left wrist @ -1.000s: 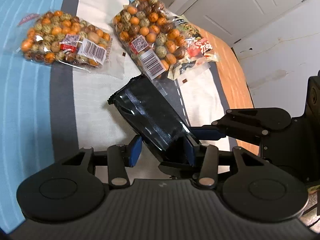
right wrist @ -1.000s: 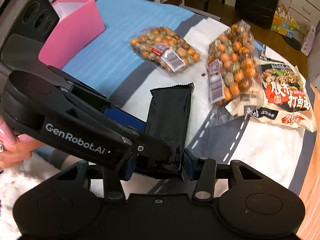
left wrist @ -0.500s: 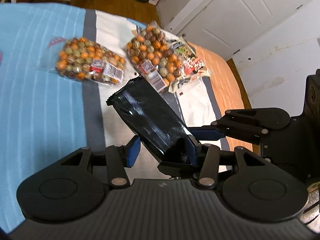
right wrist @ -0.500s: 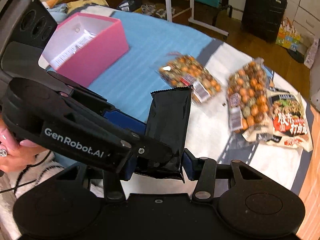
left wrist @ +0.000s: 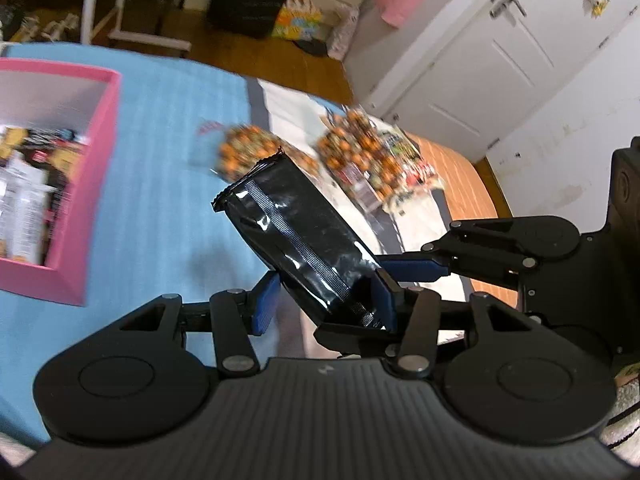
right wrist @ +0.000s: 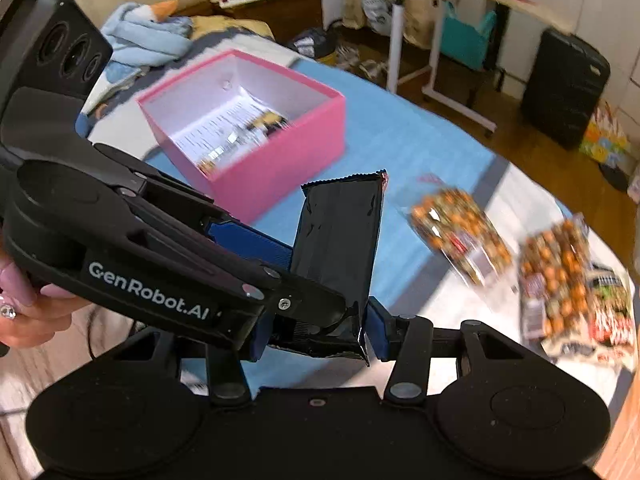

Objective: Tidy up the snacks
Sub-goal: 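Carry the black foil pack into the pink box and open the left tool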

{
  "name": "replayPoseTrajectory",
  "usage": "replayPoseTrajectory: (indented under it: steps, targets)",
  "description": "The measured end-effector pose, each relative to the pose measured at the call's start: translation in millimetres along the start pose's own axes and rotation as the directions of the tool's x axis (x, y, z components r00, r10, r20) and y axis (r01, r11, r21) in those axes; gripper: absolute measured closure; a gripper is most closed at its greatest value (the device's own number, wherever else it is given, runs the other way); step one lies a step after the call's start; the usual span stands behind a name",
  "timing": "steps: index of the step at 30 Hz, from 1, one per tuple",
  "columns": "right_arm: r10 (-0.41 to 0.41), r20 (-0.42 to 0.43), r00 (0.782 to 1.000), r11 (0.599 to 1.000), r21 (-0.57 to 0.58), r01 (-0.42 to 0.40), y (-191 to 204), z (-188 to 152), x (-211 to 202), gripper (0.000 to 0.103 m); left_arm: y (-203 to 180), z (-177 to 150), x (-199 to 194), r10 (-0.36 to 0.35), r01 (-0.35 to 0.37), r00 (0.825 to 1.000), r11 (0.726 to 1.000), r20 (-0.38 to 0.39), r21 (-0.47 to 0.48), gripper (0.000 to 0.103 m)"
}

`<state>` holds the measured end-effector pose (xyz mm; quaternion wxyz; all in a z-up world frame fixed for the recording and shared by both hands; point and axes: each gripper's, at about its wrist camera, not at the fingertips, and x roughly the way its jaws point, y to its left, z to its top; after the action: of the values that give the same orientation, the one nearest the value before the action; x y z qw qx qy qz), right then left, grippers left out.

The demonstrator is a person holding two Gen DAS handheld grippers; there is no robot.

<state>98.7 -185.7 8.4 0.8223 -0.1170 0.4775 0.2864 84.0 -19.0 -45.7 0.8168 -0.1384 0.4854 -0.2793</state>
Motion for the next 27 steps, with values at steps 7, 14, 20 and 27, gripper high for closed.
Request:
replayPoseTrajectory:
  steps: [7, 14, 20, 27]
  targets:
    - [0.023, 0.028, 0.999, 0.998, -0.053, -0.022, 29.0, 42.9, 24.4, 0.049, 46.4, 12.1, -37.0, 0.041, -0.040, 0.997, 0.999, 0.063, -0.026, 0.055]
    - [0.091, 0.070, 0.993, 0.995, -0.057, -0.087, 43.7, 86.5, 65.4, 0.049, 101.4, 34.2, -55.9, 0.112, -0.104, 0.987, 0.992, 0.112, -0.069, 0.054]
    - [0.125, 0.085, 0.988, 0.991, -0.059, -0.121, 52.3, 119.6, 101.0, 0.049, 146.2, 60.7, -59.9, 0.144, -0.139, 0.986, 0.988, 0.084, -0.064, 0.054]
    - [0.093, 0.064, 0.994, 0.987, -0.138, -0.083, 66.6, 140.4, 139.8, 0.049, 185.6, 70.0, -48.3, 0.183, -0.176, 0.979, 0.981, 0.092, -0.086, 0.051]
